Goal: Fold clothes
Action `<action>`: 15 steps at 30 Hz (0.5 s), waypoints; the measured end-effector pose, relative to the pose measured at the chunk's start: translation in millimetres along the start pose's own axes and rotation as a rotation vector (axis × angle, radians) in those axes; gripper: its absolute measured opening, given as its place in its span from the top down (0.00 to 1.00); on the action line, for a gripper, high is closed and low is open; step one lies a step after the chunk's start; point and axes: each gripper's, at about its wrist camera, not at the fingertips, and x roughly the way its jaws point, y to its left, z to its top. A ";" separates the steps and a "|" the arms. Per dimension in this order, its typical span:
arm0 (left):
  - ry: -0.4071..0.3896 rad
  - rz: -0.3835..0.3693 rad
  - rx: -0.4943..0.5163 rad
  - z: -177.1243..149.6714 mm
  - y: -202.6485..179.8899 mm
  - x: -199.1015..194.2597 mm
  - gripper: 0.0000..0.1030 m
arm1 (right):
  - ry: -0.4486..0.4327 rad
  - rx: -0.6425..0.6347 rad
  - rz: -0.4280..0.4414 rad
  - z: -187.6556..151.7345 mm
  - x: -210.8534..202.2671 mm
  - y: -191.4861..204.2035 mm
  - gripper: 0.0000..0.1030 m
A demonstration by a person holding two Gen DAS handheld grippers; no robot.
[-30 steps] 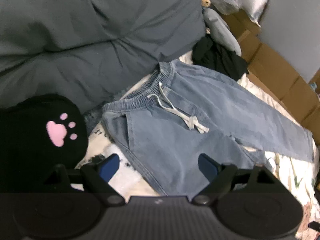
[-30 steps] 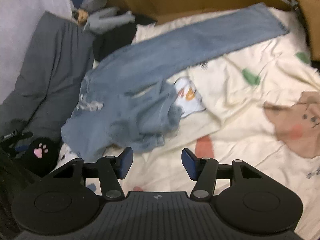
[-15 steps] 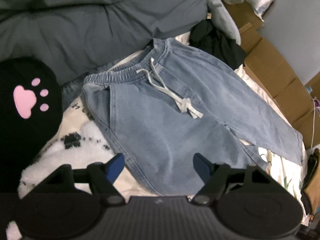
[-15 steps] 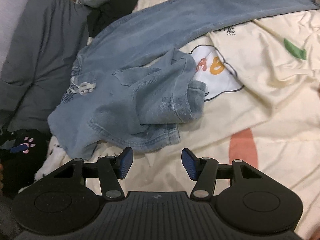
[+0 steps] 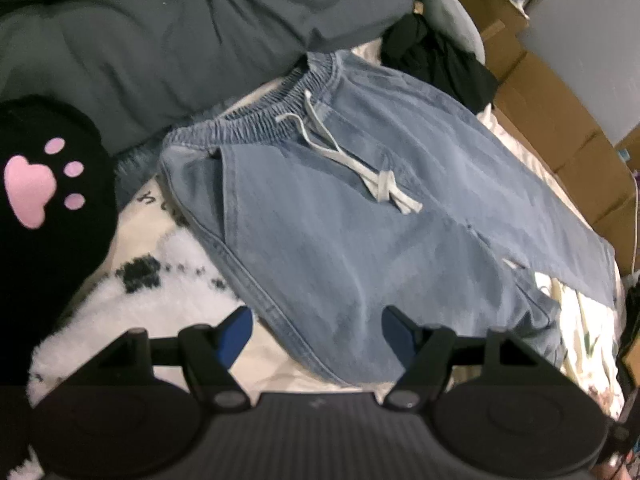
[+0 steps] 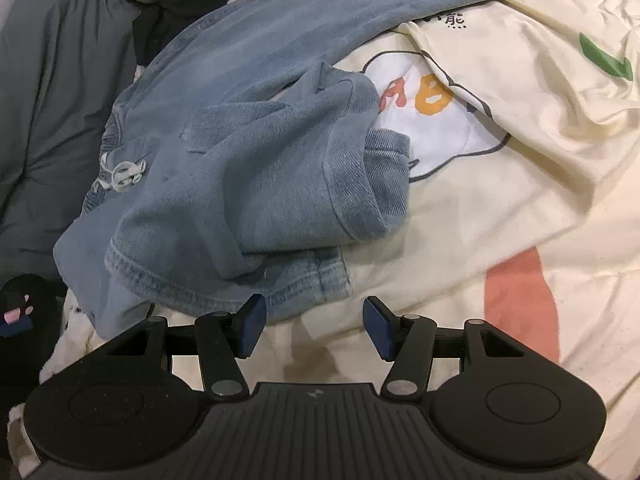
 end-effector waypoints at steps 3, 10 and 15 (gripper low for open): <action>0.000 -0.004 0.019 -1.6 -1.8 1.0 0.29 | 0.020 0.043 -0.002 2.1 10.9 -2.9 0.44; 0.017 -0.009 0.035 -6.7 -5.3 7.8 0.29 | 0.022 0.177 0.030 1.2 24.9 -19.3 0.43; 0.027 -0.013 0.033 -10.1 -6.3 10.0 0.29 | 0.010 0.166 0.098 1.7 20.2 -11.4 0.44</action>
